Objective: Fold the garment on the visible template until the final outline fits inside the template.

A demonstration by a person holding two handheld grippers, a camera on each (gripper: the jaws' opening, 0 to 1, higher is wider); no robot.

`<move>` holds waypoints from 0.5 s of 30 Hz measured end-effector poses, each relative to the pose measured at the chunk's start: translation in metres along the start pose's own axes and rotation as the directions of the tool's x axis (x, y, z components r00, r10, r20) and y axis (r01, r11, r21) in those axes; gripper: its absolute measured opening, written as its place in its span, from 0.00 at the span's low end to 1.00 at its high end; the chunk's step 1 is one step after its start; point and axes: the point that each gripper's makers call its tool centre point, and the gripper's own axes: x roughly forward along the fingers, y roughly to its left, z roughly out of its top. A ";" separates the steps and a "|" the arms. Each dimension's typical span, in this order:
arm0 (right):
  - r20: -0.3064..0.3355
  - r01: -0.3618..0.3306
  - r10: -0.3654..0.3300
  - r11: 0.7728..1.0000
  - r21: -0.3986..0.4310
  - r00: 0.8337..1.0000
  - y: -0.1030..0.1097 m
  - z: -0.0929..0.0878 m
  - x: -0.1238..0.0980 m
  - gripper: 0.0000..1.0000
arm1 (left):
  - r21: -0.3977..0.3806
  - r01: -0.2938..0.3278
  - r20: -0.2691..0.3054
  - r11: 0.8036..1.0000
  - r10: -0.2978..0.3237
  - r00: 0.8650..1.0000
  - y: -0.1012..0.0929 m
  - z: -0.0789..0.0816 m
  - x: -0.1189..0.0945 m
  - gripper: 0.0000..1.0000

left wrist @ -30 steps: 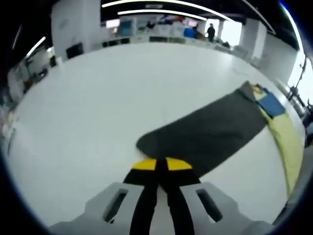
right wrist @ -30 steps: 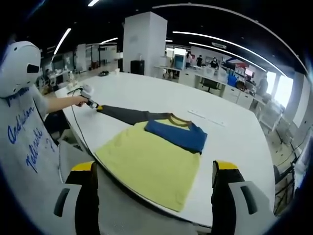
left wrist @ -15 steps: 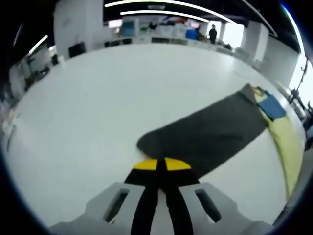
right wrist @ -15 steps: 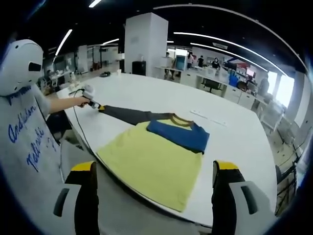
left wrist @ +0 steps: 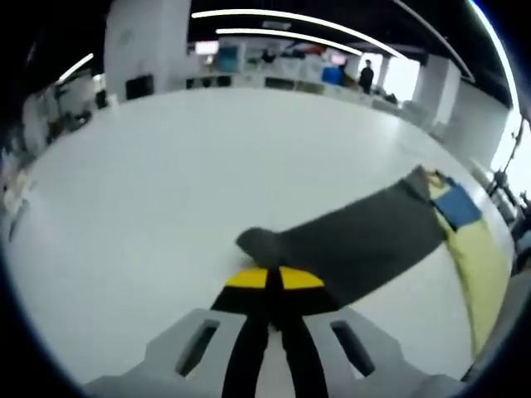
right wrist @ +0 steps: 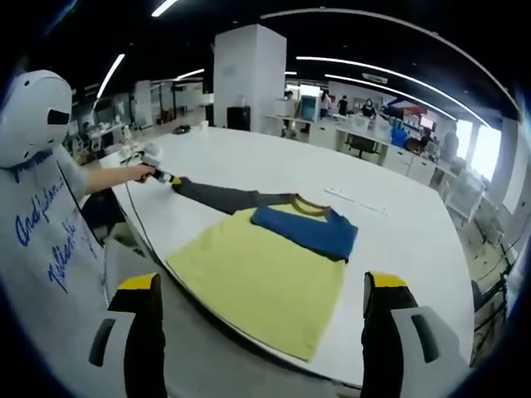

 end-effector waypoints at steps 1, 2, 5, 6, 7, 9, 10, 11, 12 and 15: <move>0.000 -0.002 0.002 1.000 -0.001 1.000 0.000 0.000 0.000 1.00 | -0.002 0.001 0.001 1.000 -0.001 1.000 0.000 0.001 0.001 0.00; 0.002 -0.003 0.003 1.000 -0.002 1.000 0.000 -0.001 -0.001 1.00 | 0.001 0.003 0.007 1.000 -0.003 1.000 -0.001 0.004 0.002 0.00; 0.009 0.004 -0.004 1.000 0.009 1.000 -0.004 -0.003 -0.003 1.00 | 0.008 0.009 0.011 1.000 -0.009 1.000 -0.003 0.009 0.002 0.00; 0.010 0.006 -0.006 1.000 0.011 1.000 -0.004 -0.004 -0.005 1.00 | 0.011 0.013 0.016 1.000 -0.013 1.000 -0.004 0.011 0.002 0.00; 0.010 0.008 -0.008 1.000 0.012 1.000 -0.004 -0.004 -0.005 1.00 | 0.012 0.013 0.020 1.000 -0.013 1.000 -0.004 0.013 0.001 0.00; 0.016 0.009 -0.009 1.000 0.016 1.000 -0.004 -0.003 -0.006 1.00 | 0.013 0.015 0.023 1.000 -0.015 1.000 -0.006 0.016 0.001 0.00; 0.016 0.006 -0.006 1.000 0.016 1.000 -0.003 -0.004 -0.007 1.00 | 0.014 0.019 0.021 1.000 -0.019 1.000 -0.008 0.017 0.001 0.00; 0.015 0.003 -0.003 1.000 0.014 1.000 -0.002 -0.004 -0.007 1.00 | 0.022 0.021 0.019 1.000 -0.021 1.000 -0.009 0.018 0.003 0.00; 0.015 0.002 -0.002 1.000 0.012 1.000 -0.002 -0.004 -0.007 1.00 | 0.028 0.021 0.018 0.999 -0.021 1.000 -0.009 0.018 0.005 0.00; 0.017 -0.003 0.003 1.000 0.016 1.000 -0.001 -0.005 -0.009 1.00 | 0.031 0.025 0.024 0.999 -0.026 0.999 -0.014 0.021 0.002 0.00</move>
